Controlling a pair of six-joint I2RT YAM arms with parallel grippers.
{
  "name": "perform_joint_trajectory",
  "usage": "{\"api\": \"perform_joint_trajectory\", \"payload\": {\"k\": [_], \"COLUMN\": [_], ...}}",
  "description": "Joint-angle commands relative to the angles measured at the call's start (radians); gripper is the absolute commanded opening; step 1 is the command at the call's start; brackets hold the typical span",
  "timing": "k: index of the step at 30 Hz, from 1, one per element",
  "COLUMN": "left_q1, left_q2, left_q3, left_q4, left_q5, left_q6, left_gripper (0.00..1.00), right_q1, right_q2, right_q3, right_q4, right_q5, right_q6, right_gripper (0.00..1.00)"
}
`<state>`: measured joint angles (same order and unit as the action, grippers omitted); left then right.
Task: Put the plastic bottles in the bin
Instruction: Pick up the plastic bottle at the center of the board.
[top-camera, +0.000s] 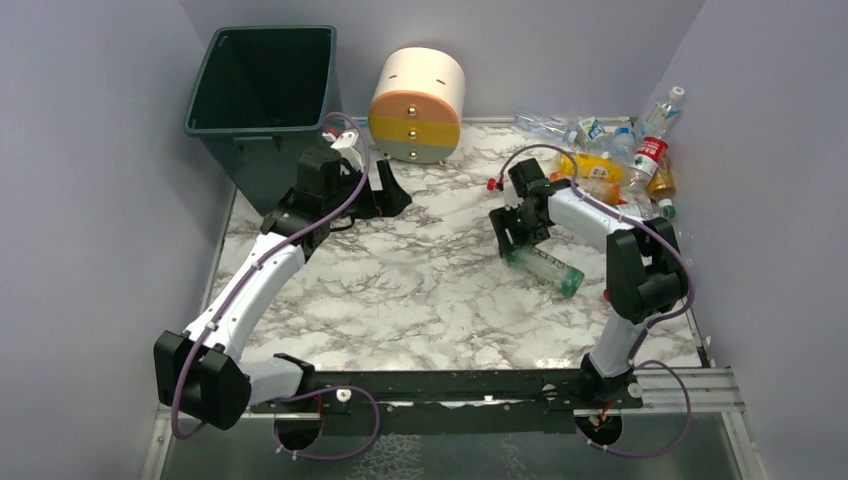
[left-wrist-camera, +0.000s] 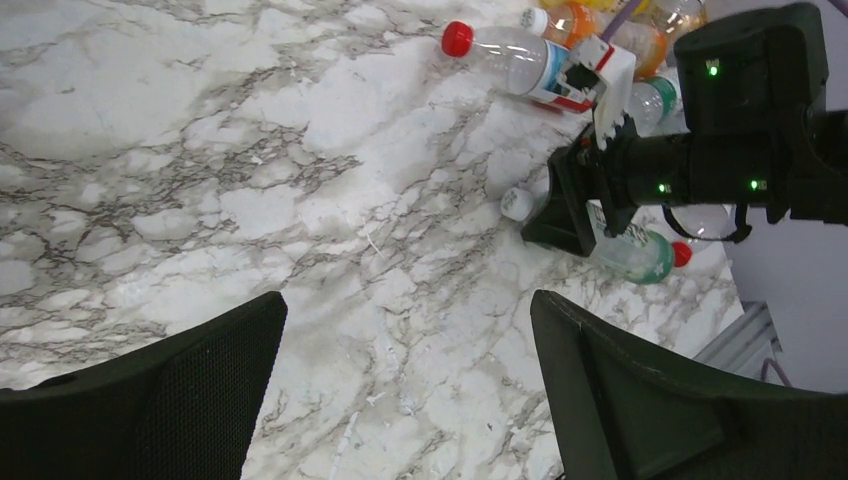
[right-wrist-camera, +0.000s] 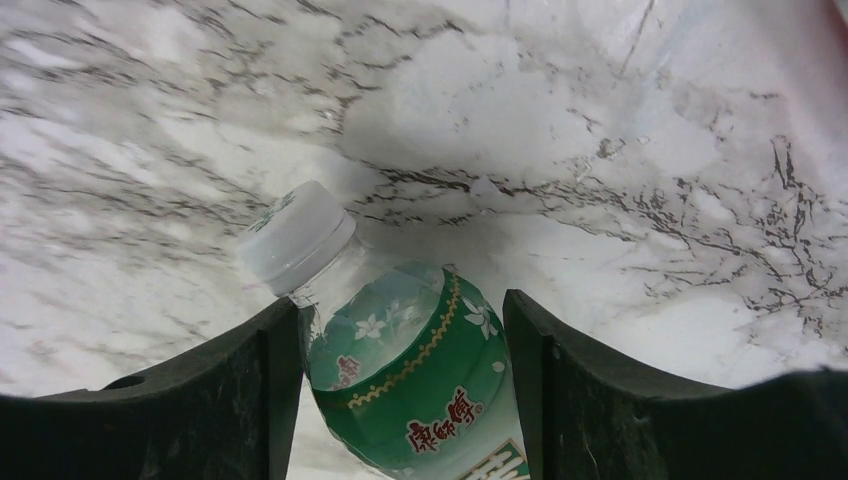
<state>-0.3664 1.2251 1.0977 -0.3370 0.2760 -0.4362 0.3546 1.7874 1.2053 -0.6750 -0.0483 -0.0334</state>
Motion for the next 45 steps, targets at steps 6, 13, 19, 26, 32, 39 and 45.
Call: {"api": "perform_joint_trajectory", "payload": {"k": [6, 13, 19, 26, 32, 39, 45], "left_q1": [-0.036, -0.108, -0.183, -0.293, -0.358, -0.402, -0.414], "left_q2": [-0.074, -0.134, -0.129, -0.116, -0.097, -0.047, -0.04], "left_q3": [-0.121, -0.186, -0.226, -0.247, -0.256, -0.249, -0.257], "left_q4": [0.136, 0.184, 0.221, 0.258, 0.318, 0.352, 0.355], "left_q5": [0.146, 0.086, -0.011, -0.141, -0.232, -0.297, -0.348], "left_q6": [-0.045, -0.033, 0.0, 0.008, 0.001, 0.007, 0.008], "left_gripper": [0.99, 0.99, 0.99, 0.99, 0.99, 0.99, 0.99], "right_q1": [0.005, 0.006, 0.01, 0.025, 0.074, 0.14, 0.158], "right_q2": [-0.034, -0.049, -0.083, -0.087, -0.097, -0.101, -0.125], "right_q3": [0.203, 0.264, 0.238, 0.214, 0.155, 0.116, 0.101], "right_q4": [0.018, 0.216, 0.486, 0.653, 0.792, 0.924, 0.976], "right_q5": [-0.302, -0.595, -0.705, -0.682, -0.651, -0.661, -0.672], "right_q6": [0.128, 0.345, 0.611, 0.791, 0.922, 1.037, 1.084], "right_gripper": [0.47, 0.46, 0.46, 0.46, 0.46, 0.46, 0.46]}}
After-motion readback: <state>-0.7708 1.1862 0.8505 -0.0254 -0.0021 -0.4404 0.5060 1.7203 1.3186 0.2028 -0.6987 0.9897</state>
